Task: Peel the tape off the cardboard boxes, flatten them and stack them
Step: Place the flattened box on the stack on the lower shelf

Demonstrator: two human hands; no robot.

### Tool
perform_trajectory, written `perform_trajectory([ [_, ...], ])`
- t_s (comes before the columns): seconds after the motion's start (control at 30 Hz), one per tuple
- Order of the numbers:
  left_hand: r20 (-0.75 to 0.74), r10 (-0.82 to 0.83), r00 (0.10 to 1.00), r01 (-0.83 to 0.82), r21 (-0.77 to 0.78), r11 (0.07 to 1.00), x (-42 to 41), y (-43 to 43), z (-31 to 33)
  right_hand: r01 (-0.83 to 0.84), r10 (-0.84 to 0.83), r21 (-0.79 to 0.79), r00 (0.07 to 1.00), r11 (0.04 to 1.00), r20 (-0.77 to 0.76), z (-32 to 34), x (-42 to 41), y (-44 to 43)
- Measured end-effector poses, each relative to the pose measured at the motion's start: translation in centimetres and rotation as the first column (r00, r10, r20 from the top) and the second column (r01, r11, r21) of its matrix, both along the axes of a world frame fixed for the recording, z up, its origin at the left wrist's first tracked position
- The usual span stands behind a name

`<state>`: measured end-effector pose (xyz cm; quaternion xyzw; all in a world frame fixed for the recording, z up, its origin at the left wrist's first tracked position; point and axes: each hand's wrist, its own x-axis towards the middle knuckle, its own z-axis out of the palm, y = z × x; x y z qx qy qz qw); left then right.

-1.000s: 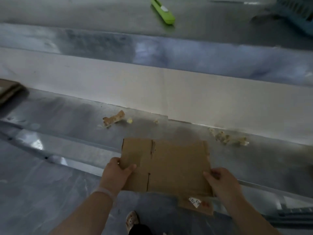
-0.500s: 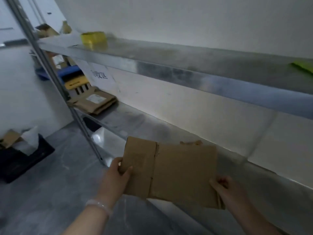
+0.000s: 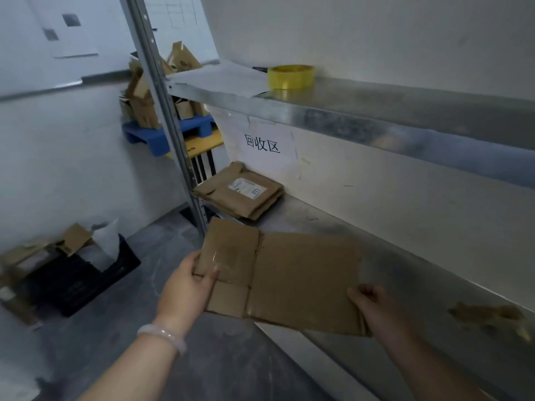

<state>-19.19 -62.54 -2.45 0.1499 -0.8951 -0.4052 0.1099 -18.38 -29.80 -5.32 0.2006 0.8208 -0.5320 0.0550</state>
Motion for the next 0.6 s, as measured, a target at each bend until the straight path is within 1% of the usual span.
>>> perform_trajectory([
  [0.07, 0.005, -0.007, 1.000, 0.007, -0.006, 1.000, -2.9, -1.9, 0.1, -0.004, 0.004, -0.001, 1.000, 1.000, 0.001, -0.1, -2.6, -1.7],
  [0.2, 0.019, -0.075, 0.997, 0.075, -0.015, 0.997, -9.1, -4.3, -0.3, 0.030, -0.031, -0.039, 0.999, 0.999, -0.019, -0.6, -8.1, -4.5],
  [0.27, 0.022, -0.090, 0.996, 0.091, -0.075, 0.993, -12.6, -5.5, -0.8, 0.031, -0.032, -0.051, 0.999, 0.998, -0.032, -1.1, -11.3, -5.8],
  [0.4, 0.138, -0.057, 0.989, 0.081, -0.174, 0.981, -19.2, -7.7, -1.0, 0.051, -0.050, -0.136, 0.999, 0.989, 0.012, -1.5, -17.6, -8.7],
  [0.47, 0.153, -0.046, 0.987, 0.081, -0.230, 0.970, -22.4, -9.0, -0.6, 0.091, -0.087, -0.165, 0.996, 0.982, 0.031, -1.2, -20.6, -10.1],
  [0.5, 0.148, -0.054, 0.988, 0.092, -0.261, 0.961, -23.9, -9.6, -0.3, 0.099, -0.095, -0.147, 0.995, 0.984, 0.041, -1.3, -22.1, -10.7],
  [0.6, 0.119, -0.124, 0.985, 0.158, -0.351, 0.923, -28.7, -11.5, -0.2, 0.093, -0.093, -0.023, 0.995, 0.995, 0.036, -1.2, -26.1, -12.6],
])
